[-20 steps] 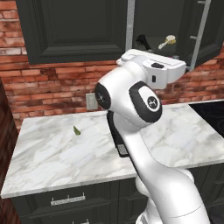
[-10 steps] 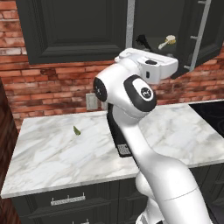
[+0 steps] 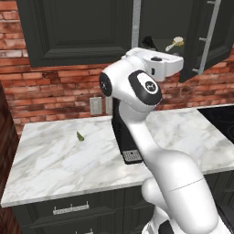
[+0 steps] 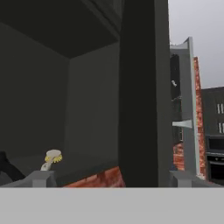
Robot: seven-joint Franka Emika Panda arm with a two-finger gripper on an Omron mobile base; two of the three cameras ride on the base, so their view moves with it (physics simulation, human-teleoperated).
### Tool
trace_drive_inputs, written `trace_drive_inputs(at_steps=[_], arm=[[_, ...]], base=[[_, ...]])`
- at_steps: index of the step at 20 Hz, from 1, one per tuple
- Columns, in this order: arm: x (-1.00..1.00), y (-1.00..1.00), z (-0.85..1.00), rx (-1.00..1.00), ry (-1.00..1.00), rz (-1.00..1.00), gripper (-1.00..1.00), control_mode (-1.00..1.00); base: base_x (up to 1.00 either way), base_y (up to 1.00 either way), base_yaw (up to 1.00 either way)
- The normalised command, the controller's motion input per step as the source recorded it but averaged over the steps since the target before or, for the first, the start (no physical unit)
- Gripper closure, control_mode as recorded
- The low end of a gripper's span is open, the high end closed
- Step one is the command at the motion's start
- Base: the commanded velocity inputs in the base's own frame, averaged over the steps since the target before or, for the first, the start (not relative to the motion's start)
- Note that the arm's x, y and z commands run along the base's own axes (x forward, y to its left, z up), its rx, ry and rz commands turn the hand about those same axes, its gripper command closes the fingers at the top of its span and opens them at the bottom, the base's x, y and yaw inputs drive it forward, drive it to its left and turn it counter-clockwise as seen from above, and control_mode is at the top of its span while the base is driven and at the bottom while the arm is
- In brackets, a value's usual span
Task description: Pick the dish brush and dish brush from the cabinet and place them on the counter.
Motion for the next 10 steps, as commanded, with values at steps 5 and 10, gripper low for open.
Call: trace_drive_inputs(at_steps=[5,10], arm=[[0.30,-0.11,-0.03,0.02,0.01,-0.03,-1.00,-1.00],[0.22,-0.17,-0.03,0.01,0.01,-0.03,-1.00,-1.00]], base=[[0.00,0.00,0.00],[0.00,0.00,0.00]])
